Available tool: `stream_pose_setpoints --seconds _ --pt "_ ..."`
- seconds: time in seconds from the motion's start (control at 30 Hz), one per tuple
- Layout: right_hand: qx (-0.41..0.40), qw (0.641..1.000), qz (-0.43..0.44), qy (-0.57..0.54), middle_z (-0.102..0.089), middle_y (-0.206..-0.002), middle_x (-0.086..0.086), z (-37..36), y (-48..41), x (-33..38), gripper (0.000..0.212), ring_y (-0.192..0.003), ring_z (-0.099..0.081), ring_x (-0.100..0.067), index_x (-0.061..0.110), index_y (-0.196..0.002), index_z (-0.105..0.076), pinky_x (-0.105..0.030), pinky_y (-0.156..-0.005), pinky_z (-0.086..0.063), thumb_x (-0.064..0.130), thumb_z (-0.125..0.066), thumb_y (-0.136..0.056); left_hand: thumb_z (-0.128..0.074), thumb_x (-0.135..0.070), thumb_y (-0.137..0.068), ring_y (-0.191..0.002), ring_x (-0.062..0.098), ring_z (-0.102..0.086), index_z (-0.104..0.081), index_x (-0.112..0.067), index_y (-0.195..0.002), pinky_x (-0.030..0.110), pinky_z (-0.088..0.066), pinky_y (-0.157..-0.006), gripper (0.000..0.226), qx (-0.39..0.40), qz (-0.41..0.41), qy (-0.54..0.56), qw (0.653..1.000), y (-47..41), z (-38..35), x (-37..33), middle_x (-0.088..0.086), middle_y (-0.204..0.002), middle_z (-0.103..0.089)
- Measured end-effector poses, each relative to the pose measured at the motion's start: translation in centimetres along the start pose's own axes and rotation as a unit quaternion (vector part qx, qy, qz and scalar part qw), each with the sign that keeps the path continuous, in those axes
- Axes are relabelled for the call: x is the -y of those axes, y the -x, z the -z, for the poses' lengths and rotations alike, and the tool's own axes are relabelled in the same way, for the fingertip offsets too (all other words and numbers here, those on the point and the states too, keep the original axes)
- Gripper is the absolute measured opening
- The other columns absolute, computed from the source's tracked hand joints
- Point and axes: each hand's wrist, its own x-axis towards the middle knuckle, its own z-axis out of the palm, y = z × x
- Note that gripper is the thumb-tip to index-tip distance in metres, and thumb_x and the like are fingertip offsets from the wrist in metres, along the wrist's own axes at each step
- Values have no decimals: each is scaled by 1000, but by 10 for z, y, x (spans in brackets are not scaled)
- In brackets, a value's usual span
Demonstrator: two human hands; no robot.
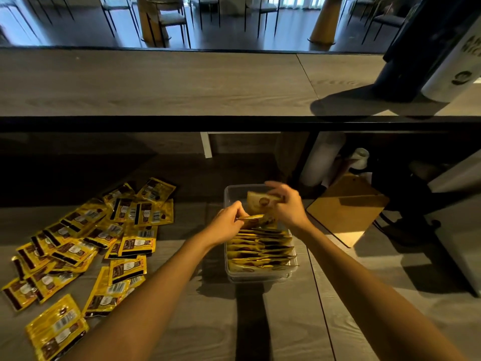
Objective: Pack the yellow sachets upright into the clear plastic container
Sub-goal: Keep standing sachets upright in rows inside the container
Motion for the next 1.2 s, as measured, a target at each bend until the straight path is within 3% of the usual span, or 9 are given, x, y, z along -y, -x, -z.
stream_pose_setpoints --seconds 0.1,0.2,0.33,0.43,0.57,0.73,1.03,1.2 --pt "109 989 -37 95 -52 -131 -15 -5 8 -10 54 -120 -53 -26 5 -132 -48 -30 -92 -50 -17 -41 -83 -35 3 -89 -99 23 -54 -45 -23 -97 35 -46 -77 29 45 5 -80 996 1 0 1 11 -109 -54" --pt "145 967 -29 205 -42 -140 -14 -1 10 -12 48 -132 -40 -28 4 -131 -49 -38 -109 -38 -11 -40 -86 -35 4 -90 -110 21 -53 -48 -20 -122 34 -47 -85 42 60 -17 -188 980 0 -2 -3 4 -116 -53" --pt "202 930 -20 307 -57 -125 -18 8 13 -8 36 -119 -52 -29 0 -113 -62 -31 -97 -41 -5 -36 -90 -32 -4 -93 -121 25 -47 -55 -17 -121 39 -34 -104 38 75 -11 -277 958 -3 -2 0 9 -123 -56" --pt "235 912 -25 336 -61 -120 -20 8 17 -8 35 -114 -56 -31 2 -116 -60 -32 -95 -42 -1 -33 -93 -29 -9 -95 -122 23 -46 -51 -18 -122 47 -14 -115 36 87 9 -276 957 1 -3 5 9 -121 -59" --pt "259 899 -23 352 -56 -129 -17 6 23 -2 37 -121 -51 -30 6 -125 -55 -34 -102 -38 4 -31 -96 -27 -12 -97 -115 23 -52 -52 -20 -119 46 -16 -114 34 87 5 -258 962 11 -6 7 7 -112 -63" --pt "285 880 -16 379 -53 -135 -12 7 53 -5 40 -125 -49 -28 15 -129 -54 -36 -106 -36 12 -29 -99 -27 -13 -97 -120 21 -51 -51 -24 -123 47 -6 -118 37 89 4 -250 964 38 -17 12 6 -115 -64" --pt "314 864 16 394 -57 -131 -12 -3 132 -15 39 -120 -52 -27 15 -130 -53 -35 -100 -39 12 -32 -97 -30 -14 -95 -110 20 -57 -54 -29 -105 51 4 -117 30 69 -6 -312 947 101 -49 27 1 -102 -68" --pt "333 866 30 372 -63 -120 -15 -4 149 -24 39 -110 -57 -28 11 -127 -54 -33 -92 -43 7 -34 -95 -32 -13 -94 -121 23 -52 -56 -23 -116 54 5 -117 35 70 5 -316 946 123 -58 28 8 -118 -64"
